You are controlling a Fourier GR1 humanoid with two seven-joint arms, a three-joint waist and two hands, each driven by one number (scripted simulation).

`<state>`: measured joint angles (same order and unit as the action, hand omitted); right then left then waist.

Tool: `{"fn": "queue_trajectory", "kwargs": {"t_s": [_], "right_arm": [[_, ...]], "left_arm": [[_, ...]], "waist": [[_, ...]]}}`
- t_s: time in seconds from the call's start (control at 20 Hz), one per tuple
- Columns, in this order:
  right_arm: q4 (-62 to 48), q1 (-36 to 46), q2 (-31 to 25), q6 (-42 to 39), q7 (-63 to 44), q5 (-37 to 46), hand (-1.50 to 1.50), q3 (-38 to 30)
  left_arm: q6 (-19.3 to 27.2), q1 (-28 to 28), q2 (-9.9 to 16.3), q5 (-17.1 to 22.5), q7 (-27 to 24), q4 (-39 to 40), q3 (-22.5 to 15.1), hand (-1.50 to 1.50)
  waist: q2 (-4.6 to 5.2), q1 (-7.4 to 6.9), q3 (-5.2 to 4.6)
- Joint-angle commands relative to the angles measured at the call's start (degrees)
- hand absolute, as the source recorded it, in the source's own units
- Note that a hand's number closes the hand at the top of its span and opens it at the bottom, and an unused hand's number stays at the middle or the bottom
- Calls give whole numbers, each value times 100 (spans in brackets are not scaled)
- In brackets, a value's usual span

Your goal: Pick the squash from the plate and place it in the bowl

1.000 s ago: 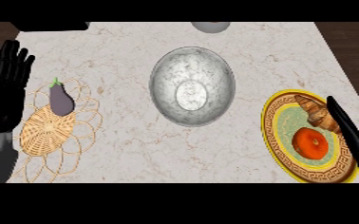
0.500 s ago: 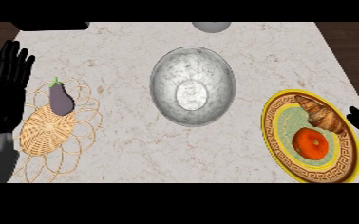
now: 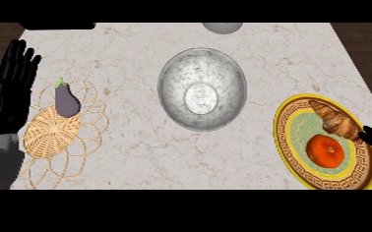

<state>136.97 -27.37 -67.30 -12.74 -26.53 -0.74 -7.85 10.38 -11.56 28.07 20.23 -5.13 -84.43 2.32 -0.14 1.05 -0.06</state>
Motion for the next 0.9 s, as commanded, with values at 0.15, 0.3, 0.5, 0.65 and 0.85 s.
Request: {"fn": "queue_trajectory", "kwargs": {"t_s": [0.15, 0.3, 0.5, 0.65, 0.85], "right_arm": [[-486, 130, 714, -1008, 240, 251, -150, -385], [-903, 340, 1059, -955, 426, 1045, -150, 353], [-1160, 656, 1451, -1195, 359, 1274, -150, 574], [-1570, 887, 1690, -1373, 507, 1492, -150, 582], [-2127, 1145, 2159, -1181, 709, 2257, -150, 934]], "left_arm": [[-7, -22, -127, -171, 234, -162, 140, 0], [-194, 15, -232, -284, -18, -20, 81, 0], [-21, -236, -355, -489, 110, 111, 147, 0], [-102, -223, -447, -545, 63, 61, 173, 0], [-540, 86, -287, -373, 62, -86, 392, 0]], "waist": [[2, -53, 7], [13, -92, 8], [11, -70, 8], [11, -76, 7], [11, -115, 8]]}}
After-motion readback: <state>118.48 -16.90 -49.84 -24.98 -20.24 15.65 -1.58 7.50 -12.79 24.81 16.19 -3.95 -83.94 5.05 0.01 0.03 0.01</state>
